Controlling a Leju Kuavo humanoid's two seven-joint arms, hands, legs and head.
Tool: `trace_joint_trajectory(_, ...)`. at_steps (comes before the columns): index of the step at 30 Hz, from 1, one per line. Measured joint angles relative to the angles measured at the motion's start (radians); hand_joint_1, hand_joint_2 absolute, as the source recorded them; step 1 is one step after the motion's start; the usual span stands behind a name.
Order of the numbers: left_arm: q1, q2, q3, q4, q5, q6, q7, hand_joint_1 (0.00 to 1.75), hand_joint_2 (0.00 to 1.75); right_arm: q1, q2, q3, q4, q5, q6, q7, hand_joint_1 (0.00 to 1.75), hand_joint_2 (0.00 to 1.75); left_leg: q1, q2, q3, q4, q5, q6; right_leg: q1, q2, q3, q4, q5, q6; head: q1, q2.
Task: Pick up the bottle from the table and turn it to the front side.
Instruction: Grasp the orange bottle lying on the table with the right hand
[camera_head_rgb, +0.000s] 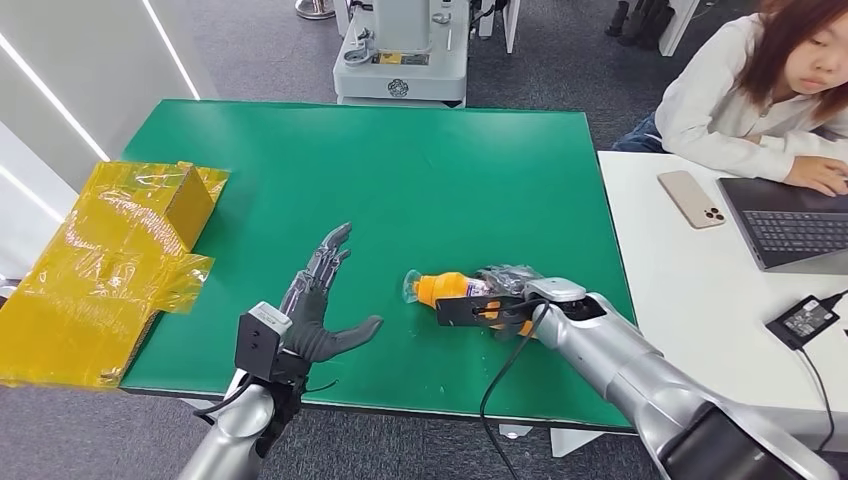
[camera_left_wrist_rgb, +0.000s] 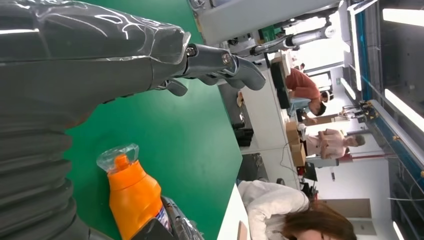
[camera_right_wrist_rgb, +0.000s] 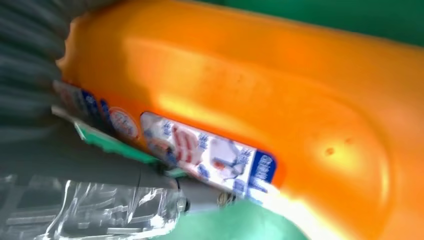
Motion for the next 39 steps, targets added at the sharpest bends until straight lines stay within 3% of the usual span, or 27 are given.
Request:
trace_joint_trajectory(15, -0.015, -0.009, 0.001, -0.005, 0.022, -0.021, 0.024, 0.00, 1.75, -0.023, -0.051, 0.011, -0.080, -0.018, 0.049, 0.045, 0.00, 1.75, 0.000, 0.000, 0.000, 0.000, 0.000, 0.000, 0.000, 0.000, 0.000, 0.000, 0.000, 0.000, 0.000, 0.000)
trace_joint_trajectory(16, -0.015, -0.009, 0.001, -0.005, 0.022, -0.021, 0.024, 0.00, 1.75, -0.023, -0.052, 0.011, -0.082, -0.018, 0.049, 0.045, 0.07, 1.75, 0.000, 0.000, 0.000, 0.000, 0.000, 0.000, 0.000, 0.000, 0.000, 0.000, 0.000, 0.000, 0.000, 0.000)
trace_joint_trajectory(20, -0.015, -0.009, 0.001, -0.005, 0.023, -0.021, 0.024, 0.00, 1.75, -0.024, -0.056, 0.012, -0.088, -0.019, 0.049, 0.045, 1.54, 1.75, 0.000, 0.000, 0.000, 0.000, 0.000, 0.000, 0.000, 0.000, 0.000, 0.000, 0.000, 0.000, 0.000, 0.000)
trace_joint_trajectory(22, -0.015, -0.009, 0.001, -0.005, 0.024, -0.021, 0.025, 0.00, 1.75, -0.025, -0.057, 0.013, -0.091, -0.022, 0.049, 0.046, 1.71, 1.75, 0.000, 0.000, 0.000, 0.000, 0.000, 0.000, 0.000, 0.000, 0.000, 0.000, 0.000, 0.000, 0.000, 0.000)
trace_joint_trajectory(39, -0.012, -0.009, 0.001, -0.008, 0.044, -0.025, 0.042, 0.00, 1.75, -0.026, -0.074, 0.019, -0.123, -0.036, 0.071, 0.066, 1.75, 1.75, 0.000, 0.000, 0.000, 0.000, 0.000, 0.000, 0.000, 0.000, 0.000, 0.000, 0.000, 0.000, 0.000, 0.000)
